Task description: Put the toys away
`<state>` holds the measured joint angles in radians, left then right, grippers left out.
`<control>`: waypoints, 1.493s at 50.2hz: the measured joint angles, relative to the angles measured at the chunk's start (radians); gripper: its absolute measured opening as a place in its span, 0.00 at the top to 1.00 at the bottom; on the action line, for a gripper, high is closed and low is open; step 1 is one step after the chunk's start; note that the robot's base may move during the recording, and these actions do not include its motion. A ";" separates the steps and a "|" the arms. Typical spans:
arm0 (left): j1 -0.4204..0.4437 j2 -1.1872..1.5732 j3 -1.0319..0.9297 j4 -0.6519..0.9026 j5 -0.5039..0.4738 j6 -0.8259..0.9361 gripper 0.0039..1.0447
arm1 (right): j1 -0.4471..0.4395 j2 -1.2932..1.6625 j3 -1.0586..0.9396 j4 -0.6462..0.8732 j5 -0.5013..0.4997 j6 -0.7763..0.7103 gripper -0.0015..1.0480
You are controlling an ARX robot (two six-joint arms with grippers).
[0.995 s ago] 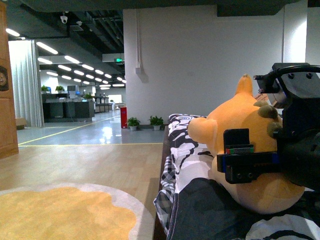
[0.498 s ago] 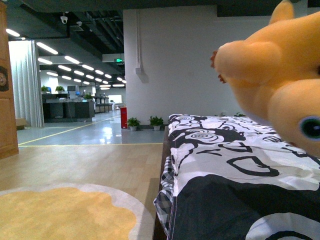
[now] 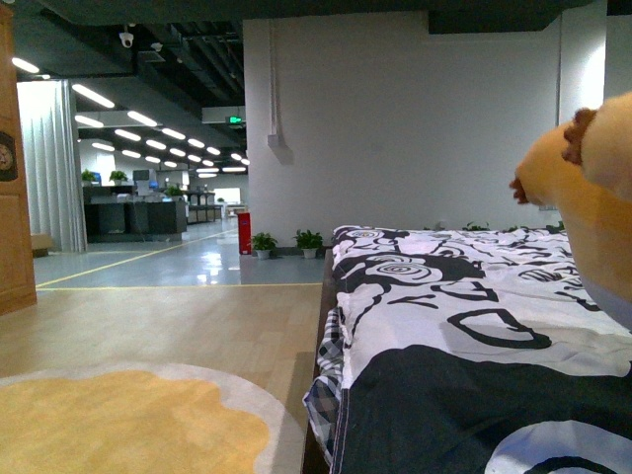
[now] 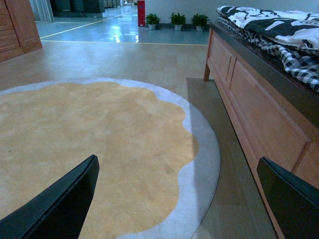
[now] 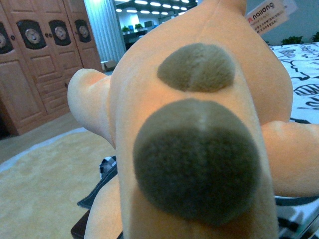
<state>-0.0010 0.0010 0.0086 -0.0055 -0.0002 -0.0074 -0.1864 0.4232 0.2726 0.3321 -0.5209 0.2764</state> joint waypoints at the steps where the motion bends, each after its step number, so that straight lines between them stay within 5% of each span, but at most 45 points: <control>1: 0.000 0.000 0.000 0.000 0.000 0.000 0.06 | 0.000 -0.010 -0.007 -0.004 0.000 0.000 0.92; 13: 0.000 0.000 0.000 0.000 0.000 0.000 0.06 | 0.042 -0.232 -0.129 -0.129 0.048 -0.011 0.92; 46: 0.000 0.000 0.000 0.000 0.000 0.000 0.06 | 0.263 -0.370 -0.259 -0.124 0.311 -0.159 0.92; 75: 0.000 0.000 0.000 0.000 0.000 0.000 0.06 | 0.290 -0.393 -0.260 -0.171 0.334 -0.157 0.92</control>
<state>-0.0010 0.0010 0.0086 -0.0059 -0.0002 -0.0074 0.1036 0.0307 0.0124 0.1612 -0.1867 0.1192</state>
